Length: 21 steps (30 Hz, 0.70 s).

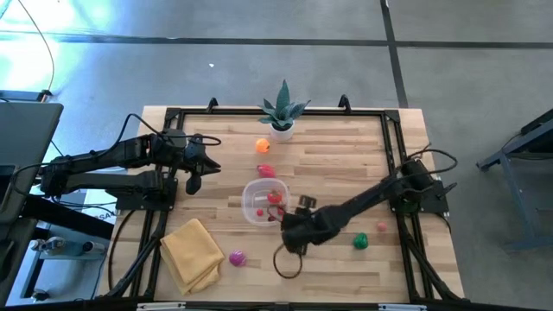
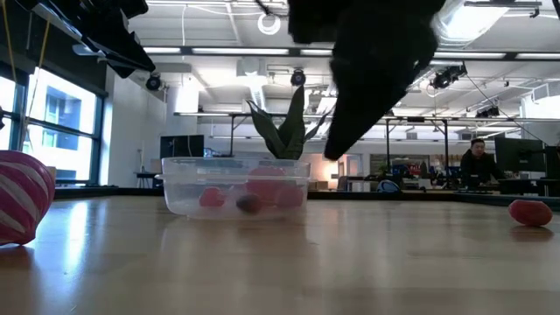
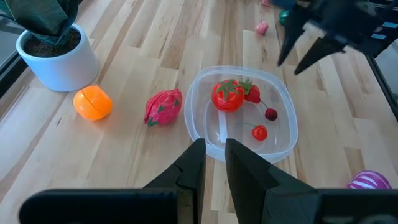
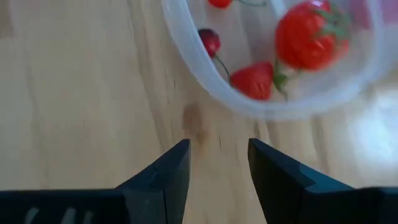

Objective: Pick and placing Produce into tupperware
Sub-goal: Put the pink peach into the transparent bin

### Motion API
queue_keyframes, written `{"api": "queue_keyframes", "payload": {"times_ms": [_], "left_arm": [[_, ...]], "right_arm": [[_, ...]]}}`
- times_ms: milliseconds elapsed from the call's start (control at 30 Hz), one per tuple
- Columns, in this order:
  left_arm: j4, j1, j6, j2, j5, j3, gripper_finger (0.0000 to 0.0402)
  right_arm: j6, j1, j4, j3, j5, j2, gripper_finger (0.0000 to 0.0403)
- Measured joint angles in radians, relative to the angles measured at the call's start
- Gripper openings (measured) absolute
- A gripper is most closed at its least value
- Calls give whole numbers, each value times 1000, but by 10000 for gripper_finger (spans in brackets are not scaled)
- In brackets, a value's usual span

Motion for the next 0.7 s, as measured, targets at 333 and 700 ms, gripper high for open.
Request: {"api": "queue_keyframes", "payload": {"times_ms": [333,700], "left_arm": [[0,0,0,0,0,0,53],[0,0,0,0,0,0,53]], "right_arm": [[115,-132,143,-395,-90,-349,154],[728,-9,141,-690,-140,-802,154]]}}
